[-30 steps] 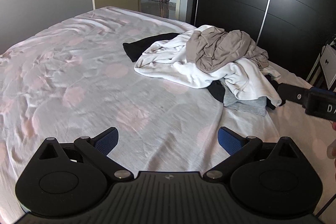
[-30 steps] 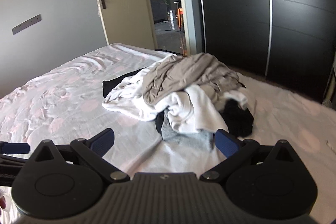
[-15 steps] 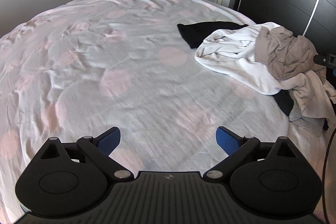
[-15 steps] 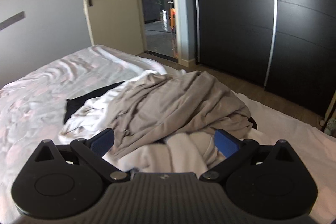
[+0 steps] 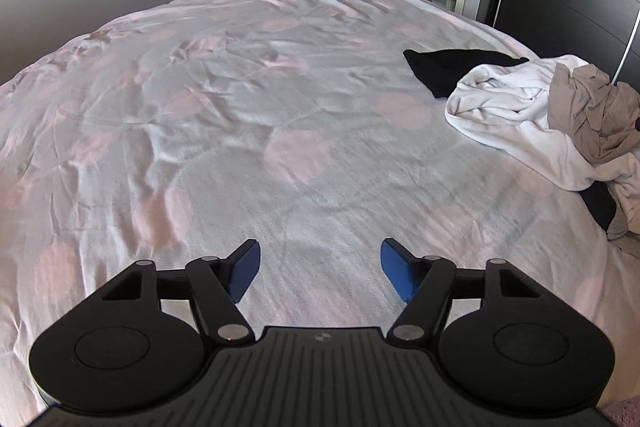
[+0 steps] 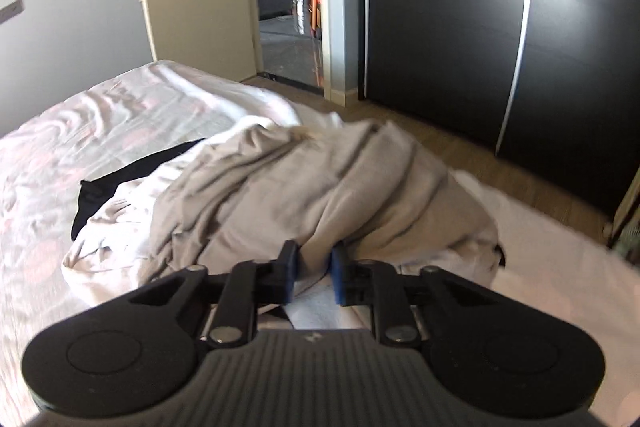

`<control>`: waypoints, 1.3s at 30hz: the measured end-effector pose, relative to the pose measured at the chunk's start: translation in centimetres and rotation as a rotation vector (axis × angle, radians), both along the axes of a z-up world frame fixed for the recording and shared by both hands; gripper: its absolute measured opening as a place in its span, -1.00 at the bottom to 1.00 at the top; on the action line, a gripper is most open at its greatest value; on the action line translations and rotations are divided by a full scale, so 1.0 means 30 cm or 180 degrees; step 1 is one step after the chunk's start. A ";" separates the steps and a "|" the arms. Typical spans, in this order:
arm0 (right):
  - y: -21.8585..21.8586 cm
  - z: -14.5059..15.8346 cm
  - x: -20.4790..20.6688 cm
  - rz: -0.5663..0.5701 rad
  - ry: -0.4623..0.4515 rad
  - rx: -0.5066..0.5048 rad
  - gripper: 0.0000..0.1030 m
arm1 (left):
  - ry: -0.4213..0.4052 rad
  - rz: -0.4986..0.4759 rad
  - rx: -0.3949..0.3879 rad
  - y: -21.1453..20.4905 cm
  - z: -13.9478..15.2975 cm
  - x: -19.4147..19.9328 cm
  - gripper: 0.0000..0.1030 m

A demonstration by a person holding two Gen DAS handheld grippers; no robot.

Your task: Fold clothes

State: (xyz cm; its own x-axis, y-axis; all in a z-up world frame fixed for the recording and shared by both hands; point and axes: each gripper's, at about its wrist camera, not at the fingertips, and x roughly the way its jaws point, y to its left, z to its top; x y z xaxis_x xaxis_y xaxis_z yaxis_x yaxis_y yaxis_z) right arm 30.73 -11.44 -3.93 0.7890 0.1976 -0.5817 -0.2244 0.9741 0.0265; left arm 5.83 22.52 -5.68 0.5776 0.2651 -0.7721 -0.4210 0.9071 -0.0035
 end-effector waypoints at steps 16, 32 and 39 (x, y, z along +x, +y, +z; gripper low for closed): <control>0.356 0.465 -0.486 0.1726 -0.0543 0.0463 -0.93 | -0.0448 0.0280 0.0203 0.078 0.271 -0.278 -0.54; 0.802 0.401 -1.100 0.3517 0.0211 0.0869 -0.76 | -0.0284 0.0757 0.0346 0.157 0.369 -0.765 -0.02; 0.697 0.262 -1.147 0.3226 0.0158 0.0671 0.06 | -0.0291 0.0675 0.0112 0.121 0.237 -0.884 -0.02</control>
State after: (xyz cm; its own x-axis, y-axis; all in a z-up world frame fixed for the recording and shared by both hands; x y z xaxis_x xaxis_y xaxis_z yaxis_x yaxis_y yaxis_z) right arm -3.67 9.45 3.93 0.1719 0.8571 -0.4857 -0.9303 0.3034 0.2061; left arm -20.67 26.16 1.42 0.5731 0.4139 -0.7073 -0.6016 0.7985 -0.0202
